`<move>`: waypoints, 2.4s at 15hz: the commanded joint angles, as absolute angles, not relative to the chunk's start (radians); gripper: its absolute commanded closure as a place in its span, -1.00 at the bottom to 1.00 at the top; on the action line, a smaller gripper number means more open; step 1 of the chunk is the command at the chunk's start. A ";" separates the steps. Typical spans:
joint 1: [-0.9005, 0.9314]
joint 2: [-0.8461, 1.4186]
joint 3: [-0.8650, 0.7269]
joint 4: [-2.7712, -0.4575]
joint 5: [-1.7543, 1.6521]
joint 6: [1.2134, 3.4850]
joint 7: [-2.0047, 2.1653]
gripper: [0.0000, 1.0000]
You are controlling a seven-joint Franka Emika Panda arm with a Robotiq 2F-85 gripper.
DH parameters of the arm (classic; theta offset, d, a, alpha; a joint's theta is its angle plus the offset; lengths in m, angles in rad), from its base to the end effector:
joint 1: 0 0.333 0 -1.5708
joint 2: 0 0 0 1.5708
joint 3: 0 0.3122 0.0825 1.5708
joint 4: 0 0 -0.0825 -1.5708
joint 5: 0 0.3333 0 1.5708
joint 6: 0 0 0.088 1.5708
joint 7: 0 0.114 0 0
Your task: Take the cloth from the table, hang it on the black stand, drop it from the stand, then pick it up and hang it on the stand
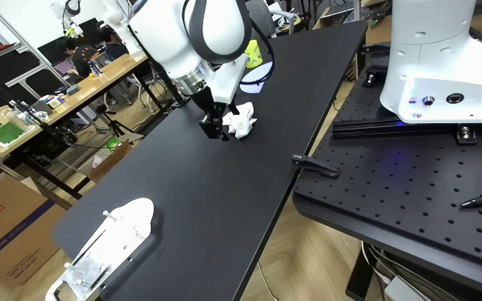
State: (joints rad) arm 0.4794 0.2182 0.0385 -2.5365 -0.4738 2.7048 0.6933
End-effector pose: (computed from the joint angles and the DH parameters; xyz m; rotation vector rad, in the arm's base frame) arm 0.3656 0.2255 0.2230 2.9406 0.3834 0.0953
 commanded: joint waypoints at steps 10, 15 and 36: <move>0.348 -0.013 -0.096 -2.737 -0.593 2.820 0.701 -1.00; 0.331 0.073 -0.110 -2.651 -0.552 2.869 0.582 -1.00; 0.332 0.400 0.009 -2.461 -0.327 2.872 0.308 -0.48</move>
